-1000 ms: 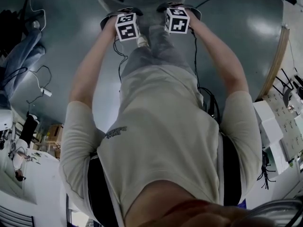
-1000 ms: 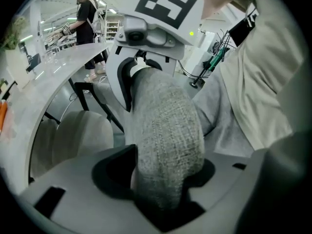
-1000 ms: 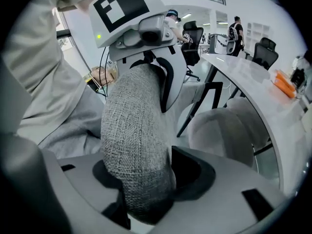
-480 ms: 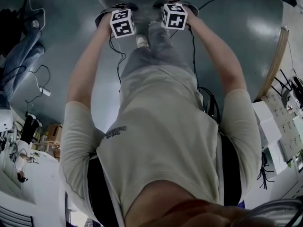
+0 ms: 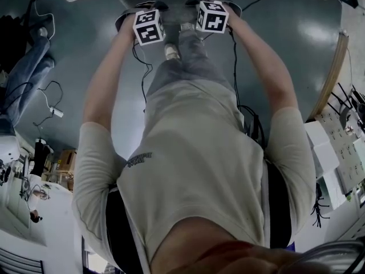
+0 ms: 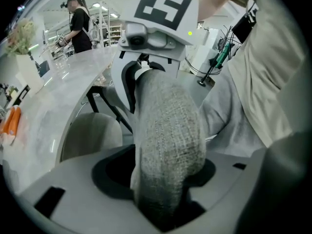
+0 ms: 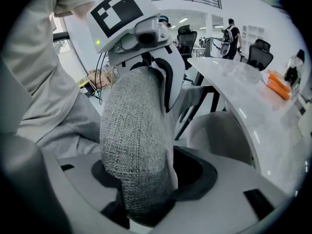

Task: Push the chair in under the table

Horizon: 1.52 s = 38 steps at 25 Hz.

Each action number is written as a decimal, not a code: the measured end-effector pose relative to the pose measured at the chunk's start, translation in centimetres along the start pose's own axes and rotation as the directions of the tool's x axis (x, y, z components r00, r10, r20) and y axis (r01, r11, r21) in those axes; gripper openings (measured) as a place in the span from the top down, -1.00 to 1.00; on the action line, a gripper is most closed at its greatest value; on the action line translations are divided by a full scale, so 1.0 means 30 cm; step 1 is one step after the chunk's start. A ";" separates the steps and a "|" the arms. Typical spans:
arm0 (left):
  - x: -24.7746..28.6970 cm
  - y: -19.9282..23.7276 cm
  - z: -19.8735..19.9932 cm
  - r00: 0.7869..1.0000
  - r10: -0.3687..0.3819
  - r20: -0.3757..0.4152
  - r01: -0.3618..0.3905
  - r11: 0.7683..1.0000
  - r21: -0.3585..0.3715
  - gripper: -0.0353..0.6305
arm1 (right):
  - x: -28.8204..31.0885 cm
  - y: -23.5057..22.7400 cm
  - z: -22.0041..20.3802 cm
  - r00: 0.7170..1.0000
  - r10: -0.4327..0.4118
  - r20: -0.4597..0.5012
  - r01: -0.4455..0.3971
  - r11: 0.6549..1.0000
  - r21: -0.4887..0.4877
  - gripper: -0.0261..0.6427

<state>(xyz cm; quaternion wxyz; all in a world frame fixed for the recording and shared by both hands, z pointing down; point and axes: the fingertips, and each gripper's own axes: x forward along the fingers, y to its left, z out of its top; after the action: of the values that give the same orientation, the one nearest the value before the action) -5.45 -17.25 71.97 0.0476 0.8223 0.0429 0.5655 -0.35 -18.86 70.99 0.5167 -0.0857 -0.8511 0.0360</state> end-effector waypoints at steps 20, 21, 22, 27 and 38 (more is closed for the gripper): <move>0.018 -0.021 0.016 0.993 -0.103 -0.053 0.101 0.994 -0.047 0.15 | -0.002 0.030 -0.034 0.987 0.159 -0.030 -0.160 0.987 -0.031 0.03; 0.017 -0.016 0.014 0.994 -0.095 -0.052 0.092 0.994 -0.051 0.15 | -0.003 0.028 -0.032 0.987 0.160 -0.029 -0.161 0.986 -0.034 0.03; 0.016 -0.012 0.011 0.995 -0.084 -0.050 0.081 0.995 -0.056 0.15 | -0.001 0.027 -0.028 0.987 0.161 -0.027 -0.161 0.986 -0.037 0.04; 0.016 -0.015 0.006 0.995 -0.083 -0.046 0.081 0.996 -0.049 0.14 | 0.005 0.037 -0.028 0.982 0.187 -0.037 -0.189 0.981 -0.044 0.03; 0.021 -0.041 0.002 1.000 -0.012 -0.017 0.012 0.999 -0.031 0.14 | 0.013 0.067 -0.030 0.985 0.161 -0.068 -0.162 0.987 -0.004 -0.02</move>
<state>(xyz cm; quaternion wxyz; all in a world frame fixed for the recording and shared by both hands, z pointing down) -5.17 -15.97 72.38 0.0631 0.8162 0.0396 0.5730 0.50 -16.86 71.45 0.5403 -0.1582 -0.8234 0.0709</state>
